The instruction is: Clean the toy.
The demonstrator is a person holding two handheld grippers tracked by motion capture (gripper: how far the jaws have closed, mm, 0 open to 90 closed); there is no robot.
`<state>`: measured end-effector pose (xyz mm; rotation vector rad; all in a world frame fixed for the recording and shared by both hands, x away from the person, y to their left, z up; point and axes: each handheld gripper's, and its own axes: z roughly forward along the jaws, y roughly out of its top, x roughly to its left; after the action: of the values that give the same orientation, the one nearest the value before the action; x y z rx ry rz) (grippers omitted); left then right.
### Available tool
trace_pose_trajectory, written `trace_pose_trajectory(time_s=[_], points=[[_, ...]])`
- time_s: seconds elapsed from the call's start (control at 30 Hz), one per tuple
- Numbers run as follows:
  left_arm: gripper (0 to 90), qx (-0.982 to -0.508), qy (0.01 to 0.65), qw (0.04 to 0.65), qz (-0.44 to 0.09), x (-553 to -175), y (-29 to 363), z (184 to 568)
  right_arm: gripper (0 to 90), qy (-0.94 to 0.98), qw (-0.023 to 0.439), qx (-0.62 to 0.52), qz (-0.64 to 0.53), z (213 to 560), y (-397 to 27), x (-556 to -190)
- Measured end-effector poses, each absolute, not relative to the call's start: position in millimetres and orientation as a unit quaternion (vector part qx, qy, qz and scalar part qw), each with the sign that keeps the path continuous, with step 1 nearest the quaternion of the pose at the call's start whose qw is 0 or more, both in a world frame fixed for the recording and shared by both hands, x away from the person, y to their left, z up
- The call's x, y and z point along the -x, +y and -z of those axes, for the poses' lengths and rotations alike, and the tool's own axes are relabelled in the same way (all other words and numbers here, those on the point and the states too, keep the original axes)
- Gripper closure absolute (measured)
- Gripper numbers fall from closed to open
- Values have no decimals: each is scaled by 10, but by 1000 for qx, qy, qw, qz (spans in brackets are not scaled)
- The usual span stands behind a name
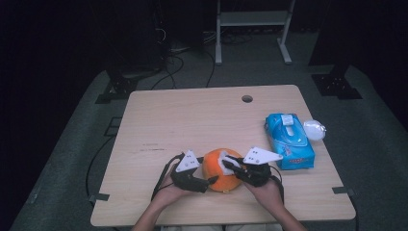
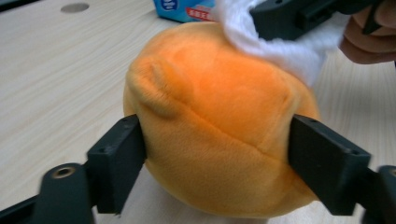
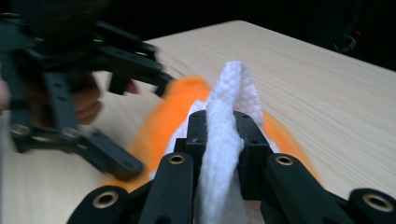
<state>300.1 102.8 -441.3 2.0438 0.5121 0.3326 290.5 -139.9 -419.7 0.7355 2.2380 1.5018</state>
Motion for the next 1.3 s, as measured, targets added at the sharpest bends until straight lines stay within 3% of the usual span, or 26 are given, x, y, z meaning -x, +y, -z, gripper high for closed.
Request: trace_pose_trajectory(time_s=[0.1,0.3,0.47,0.63,0.77,0.9,0.97,1.1,1.3], points=[[255,-850,174,468,-169,-2905,960,4395,774,799,153,-213,-541,4165,-1203,-2804],[268,-847,176,473,-169,-2912,991,4415,775,790,181,-245,-532,4147,-1341,-2903],[174,-835,208,489,-140,-2939,930,4399,774,785,170,-261,-536,4194,-1433,-2883],[263,-840,191,481,-162,-2917,939,4409,774,797,172,-227,-532,4131,-1298,-2821],[266,-839,193,483,-160,-2916,962,4419,774,790,184,-255,-527,4129,-1429,-2927],[174,-823,222,509,-118,-2973,948,4376,775,789,182,-272,-520,4200,-1582,-2970],[175,-821,232,509,-112,-2990,948,4378,775,790,172,-267,-525,4181,-1563,-2941],[282,-831,207,495,-148,-2929,911,4382,774,791,144,-251,-540,4143,-1448,-2888],[315,-839,178,483,-178,-2866,874,4384,774,794,161,-253,-528,4089,-1482,-2964]])
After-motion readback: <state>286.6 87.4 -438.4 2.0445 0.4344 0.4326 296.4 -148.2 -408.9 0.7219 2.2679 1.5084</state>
